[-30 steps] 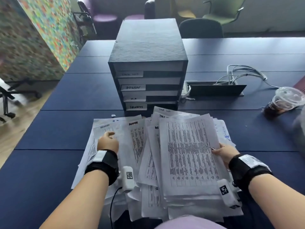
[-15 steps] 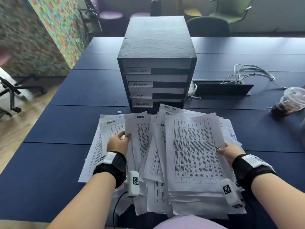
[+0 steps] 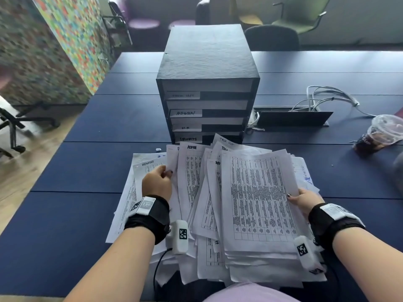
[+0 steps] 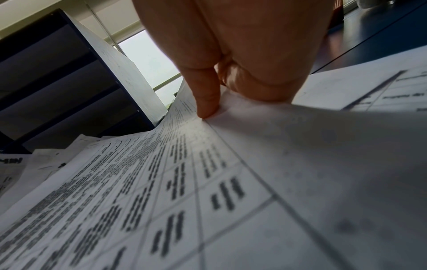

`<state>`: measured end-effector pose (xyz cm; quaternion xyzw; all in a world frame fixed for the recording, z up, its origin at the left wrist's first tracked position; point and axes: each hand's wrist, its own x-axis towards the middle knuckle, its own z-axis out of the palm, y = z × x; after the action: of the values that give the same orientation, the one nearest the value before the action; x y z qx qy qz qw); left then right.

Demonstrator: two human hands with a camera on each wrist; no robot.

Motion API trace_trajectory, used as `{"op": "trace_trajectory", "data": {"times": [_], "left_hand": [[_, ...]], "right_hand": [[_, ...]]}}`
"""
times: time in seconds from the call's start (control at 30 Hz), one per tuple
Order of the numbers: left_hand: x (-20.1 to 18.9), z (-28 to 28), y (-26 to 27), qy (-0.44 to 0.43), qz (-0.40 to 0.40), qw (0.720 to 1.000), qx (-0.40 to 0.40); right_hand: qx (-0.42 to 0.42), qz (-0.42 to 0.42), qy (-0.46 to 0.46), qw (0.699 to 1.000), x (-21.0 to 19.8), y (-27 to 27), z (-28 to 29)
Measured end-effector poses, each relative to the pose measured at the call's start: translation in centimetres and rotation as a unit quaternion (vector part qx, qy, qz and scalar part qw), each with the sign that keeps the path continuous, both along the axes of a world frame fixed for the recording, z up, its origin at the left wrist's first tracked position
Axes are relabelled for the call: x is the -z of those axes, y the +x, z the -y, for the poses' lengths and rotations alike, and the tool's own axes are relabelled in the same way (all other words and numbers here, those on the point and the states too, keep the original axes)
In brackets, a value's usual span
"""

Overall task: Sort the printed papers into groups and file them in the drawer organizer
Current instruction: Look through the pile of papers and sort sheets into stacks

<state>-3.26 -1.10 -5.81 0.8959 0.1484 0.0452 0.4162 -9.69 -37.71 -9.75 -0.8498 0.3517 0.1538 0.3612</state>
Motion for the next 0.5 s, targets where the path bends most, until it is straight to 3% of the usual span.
{"op": "trace_trajectory", "data": {"times": [0.2,0.3,0.4,0.5], "left_hand": [[-0.4,-0.6,0.6,0.035,-0.047,0.998,0.031],[-0.4,-0.8,0.9,0.000,-0.059,0.995,0.075],[-0.7,-0.6,1.4,-0.076,-0.066,0.993,0.054],[-0.9,-0.2,2.1,-0.069,-0.079,0.993,0.048]], "right_hand": [[-0.002,-0.001,0.009,1.000,-0.3,-0.1,-0.3],[-0.001,0.005,0.021,1.000,-0.5,-0.1,-0.3],[0.008,0.022,0.036,0.999,-0.5,-0.2,-0.2],[0.022,0.036,0.052,0.998,-0.1,-0.4,-0.1]]}}
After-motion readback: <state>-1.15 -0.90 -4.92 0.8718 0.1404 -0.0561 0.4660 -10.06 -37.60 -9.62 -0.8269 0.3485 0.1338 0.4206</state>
